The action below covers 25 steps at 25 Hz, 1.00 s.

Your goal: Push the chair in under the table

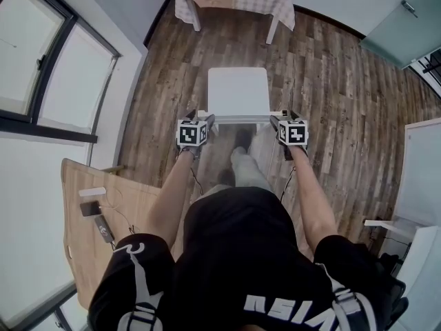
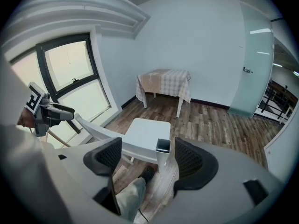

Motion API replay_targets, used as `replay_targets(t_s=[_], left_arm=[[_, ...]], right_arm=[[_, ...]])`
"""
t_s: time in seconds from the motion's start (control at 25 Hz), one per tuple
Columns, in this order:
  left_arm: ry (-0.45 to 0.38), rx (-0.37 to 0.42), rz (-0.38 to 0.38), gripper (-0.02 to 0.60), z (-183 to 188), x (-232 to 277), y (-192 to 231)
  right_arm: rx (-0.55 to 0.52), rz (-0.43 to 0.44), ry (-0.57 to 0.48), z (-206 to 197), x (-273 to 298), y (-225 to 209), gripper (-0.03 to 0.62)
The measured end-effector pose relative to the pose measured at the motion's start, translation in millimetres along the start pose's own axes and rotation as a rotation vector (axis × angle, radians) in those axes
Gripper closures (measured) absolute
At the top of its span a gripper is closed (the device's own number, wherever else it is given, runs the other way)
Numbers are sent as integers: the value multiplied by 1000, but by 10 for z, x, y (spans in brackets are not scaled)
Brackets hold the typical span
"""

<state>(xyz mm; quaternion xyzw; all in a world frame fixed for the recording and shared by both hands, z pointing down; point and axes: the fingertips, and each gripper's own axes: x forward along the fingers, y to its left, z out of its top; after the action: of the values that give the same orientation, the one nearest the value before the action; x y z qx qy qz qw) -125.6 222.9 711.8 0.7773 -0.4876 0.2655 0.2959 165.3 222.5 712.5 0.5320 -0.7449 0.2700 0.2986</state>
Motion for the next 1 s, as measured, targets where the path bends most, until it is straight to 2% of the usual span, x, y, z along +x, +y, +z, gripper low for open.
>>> replay_targets(t_s=[0.48, 0.68, 0.88, 1.0], left_arm=[[107, -5, 13, 244, -185, 333, 75], [110, -21, -11, 239, -185, 375, 60], [99, -35, -21, 261, -195, 369, 28], [95, -39, -20, 262, -194, 373, 35]], right_arm=[[-22, 13, 108, -209, 371, -99, 207], [0, 43, 118, -239, 435, -107, 207], [-31, -10, 155, -284, 467, -122, 229], [-14, 13, 138, -304, 495, -109, 229]])
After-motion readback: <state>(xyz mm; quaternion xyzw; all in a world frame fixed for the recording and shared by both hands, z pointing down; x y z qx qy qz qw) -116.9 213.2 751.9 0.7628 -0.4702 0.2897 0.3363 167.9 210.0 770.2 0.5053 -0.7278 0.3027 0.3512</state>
